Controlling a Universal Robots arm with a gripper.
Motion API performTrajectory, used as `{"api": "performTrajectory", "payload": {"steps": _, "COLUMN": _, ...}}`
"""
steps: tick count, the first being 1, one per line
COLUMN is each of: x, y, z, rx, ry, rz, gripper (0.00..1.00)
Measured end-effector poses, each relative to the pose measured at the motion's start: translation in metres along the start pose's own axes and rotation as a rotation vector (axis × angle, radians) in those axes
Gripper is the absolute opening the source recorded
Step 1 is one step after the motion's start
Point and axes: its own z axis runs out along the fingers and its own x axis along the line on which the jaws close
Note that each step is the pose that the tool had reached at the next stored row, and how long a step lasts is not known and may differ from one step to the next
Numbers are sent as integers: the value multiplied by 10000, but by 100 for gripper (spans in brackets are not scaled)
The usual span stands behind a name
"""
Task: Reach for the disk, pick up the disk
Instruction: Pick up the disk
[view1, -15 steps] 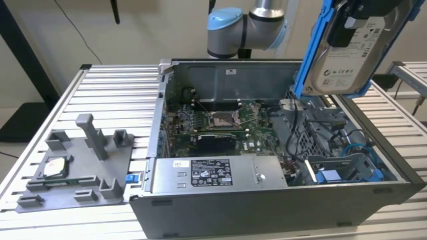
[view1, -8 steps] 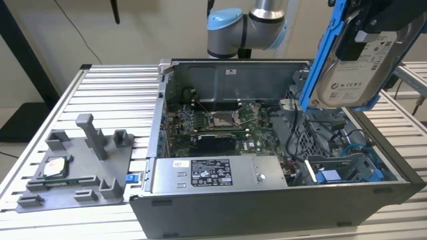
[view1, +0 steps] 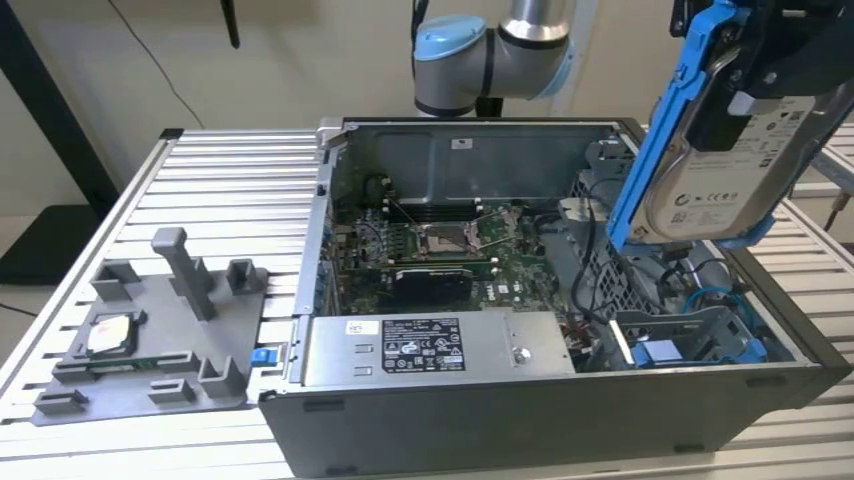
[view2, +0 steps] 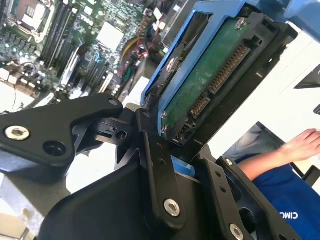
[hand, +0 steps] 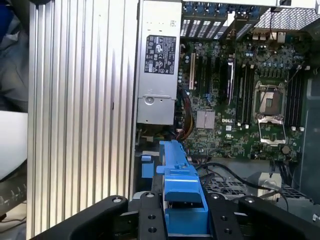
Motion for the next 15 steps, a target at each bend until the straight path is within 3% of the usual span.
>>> {"api": "performTrajectory", "payload": {"steps": 7, "x": 180, "y": -3, "z": 110, "rx": 0, "ry": -3, "rz": 11, "gripper": 0}}
{"api": "performTrajectory", "payload": {"steps": 15, "x": 204, "y": -82, "z": 251, "rx": 1, "ry": -3, "rz": 60, "gripper": 0}}
